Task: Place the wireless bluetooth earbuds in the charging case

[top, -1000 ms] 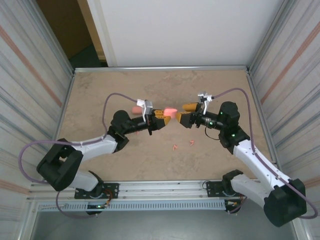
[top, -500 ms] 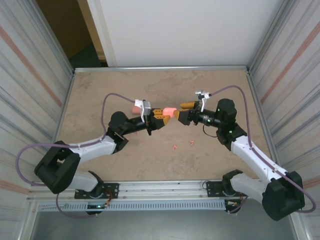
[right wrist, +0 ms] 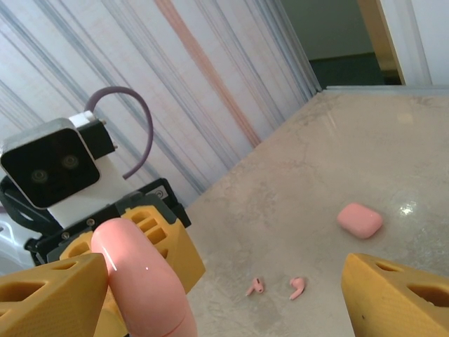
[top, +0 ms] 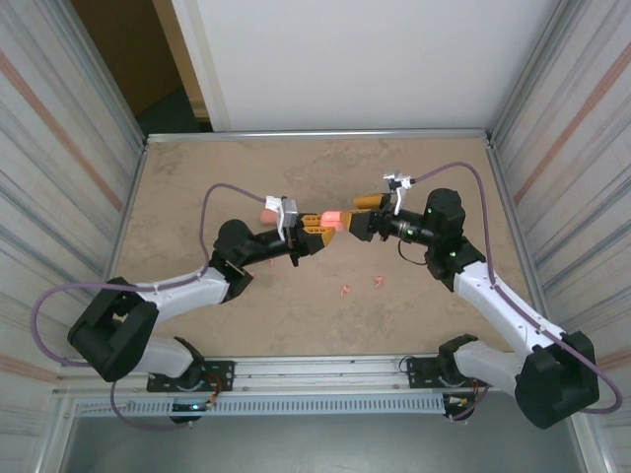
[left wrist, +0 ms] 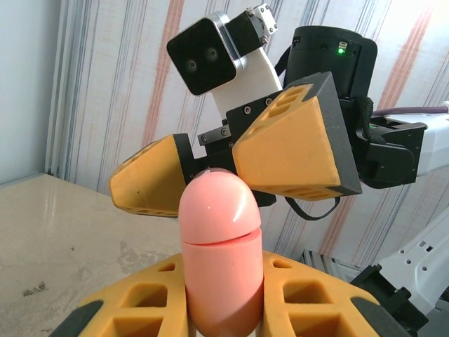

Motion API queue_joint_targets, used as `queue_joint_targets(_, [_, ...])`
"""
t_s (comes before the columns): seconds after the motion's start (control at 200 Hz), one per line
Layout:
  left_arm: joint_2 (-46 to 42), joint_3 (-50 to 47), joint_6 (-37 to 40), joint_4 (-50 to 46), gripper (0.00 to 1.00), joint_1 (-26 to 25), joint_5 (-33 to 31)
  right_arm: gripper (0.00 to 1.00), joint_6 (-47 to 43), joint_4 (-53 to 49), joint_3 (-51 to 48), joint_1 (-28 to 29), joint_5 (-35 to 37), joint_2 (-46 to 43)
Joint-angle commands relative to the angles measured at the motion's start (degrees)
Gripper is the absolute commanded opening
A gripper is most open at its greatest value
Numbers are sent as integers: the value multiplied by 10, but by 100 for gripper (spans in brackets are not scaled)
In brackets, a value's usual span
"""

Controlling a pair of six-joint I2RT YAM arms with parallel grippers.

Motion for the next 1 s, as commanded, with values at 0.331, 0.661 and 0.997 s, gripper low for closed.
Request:
queue_joint_targets(0.331, [-21, 1, 20, 36, 0, -7, 21, 84, -18, -5, 32, -8, 19, 32])
queue_joint_targets(0.661, [-24, -8, 38, 20, 0, -7, 8, 85, -15, -15, 53, -13, 5, 27])
queue_joint_targets(0.997, [-65, -43, 92, -13, 0, -7, -25, 87, -57, -197, 69, -33, 28, -61])
